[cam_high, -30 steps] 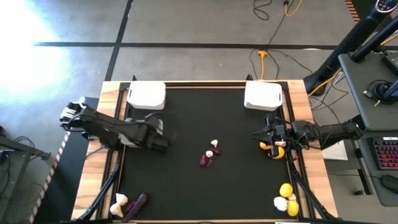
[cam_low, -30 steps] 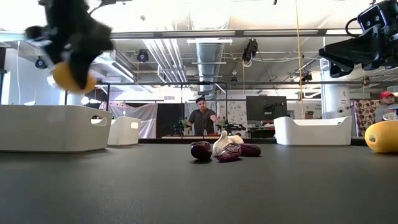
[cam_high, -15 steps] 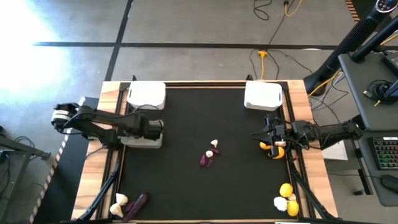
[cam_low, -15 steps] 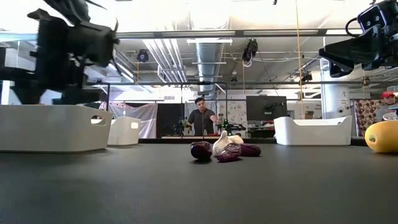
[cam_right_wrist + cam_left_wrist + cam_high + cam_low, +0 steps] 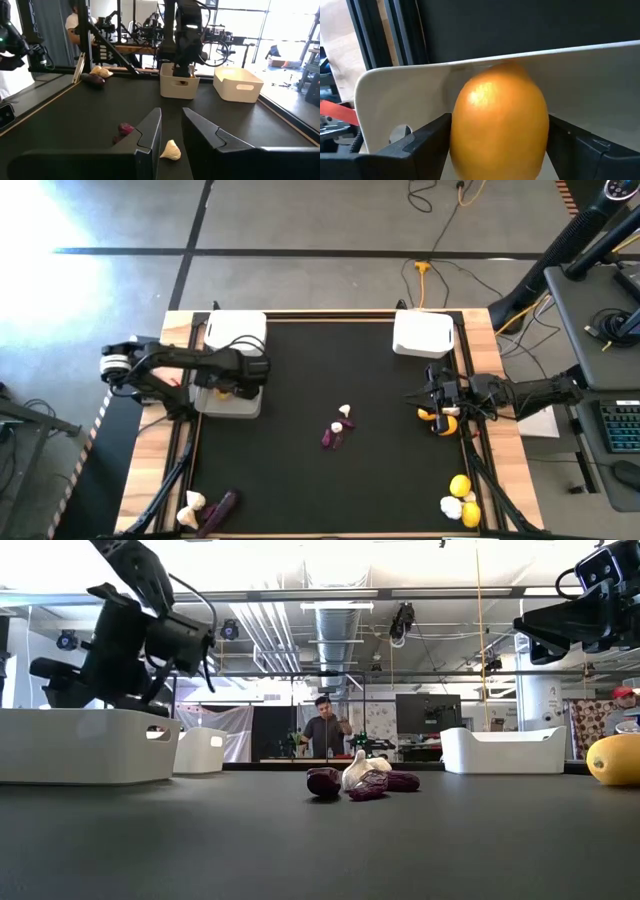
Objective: Sort produce into baskets
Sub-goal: Put the lemon into the gray bin, then put the eggplant into the left white bin
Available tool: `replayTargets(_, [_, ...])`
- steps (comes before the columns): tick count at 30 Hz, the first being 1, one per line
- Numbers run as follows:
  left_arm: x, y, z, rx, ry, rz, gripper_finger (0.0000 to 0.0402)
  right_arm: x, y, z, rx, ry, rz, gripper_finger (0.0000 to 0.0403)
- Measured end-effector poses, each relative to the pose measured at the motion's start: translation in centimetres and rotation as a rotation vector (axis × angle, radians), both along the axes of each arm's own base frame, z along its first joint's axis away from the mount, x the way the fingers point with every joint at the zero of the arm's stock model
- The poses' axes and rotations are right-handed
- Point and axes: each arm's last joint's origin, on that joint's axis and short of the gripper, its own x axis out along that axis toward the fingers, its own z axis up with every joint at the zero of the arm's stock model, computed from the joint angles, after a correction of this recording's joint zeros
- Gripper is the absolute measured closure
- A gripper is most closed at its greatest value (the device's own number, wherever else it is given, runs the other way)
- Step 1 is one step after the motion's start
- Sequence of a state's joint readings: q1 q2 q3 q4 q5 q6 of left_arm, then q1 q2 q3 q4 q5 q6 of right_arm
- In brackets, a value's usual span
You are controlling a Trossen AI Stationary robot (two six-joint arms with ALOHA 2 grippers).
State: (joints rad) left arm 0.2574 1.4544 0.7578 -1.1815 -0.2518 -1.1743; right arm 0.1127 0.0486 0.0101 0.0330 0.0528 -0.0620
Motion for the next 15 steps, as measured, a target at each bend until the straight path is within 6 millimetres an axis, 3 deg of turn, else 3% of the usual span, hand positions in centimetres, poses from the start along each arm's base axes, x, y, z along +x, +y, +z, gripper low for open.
replayTargets(8, [0.0, 0.2, -0.3, -0.011, 0.063, -0.009, 0.0086, 0.0, 0.0, 0.0, 0.0, 0.0, 0.0, 0.0335])
replayTargets(15, [2.0, 0.0, 2.5, -0.012, 0.002, -0.061, 0.0053, 0.0, 0.0, 0.0, 0.0, 0.0, 0.0, 0.0335])
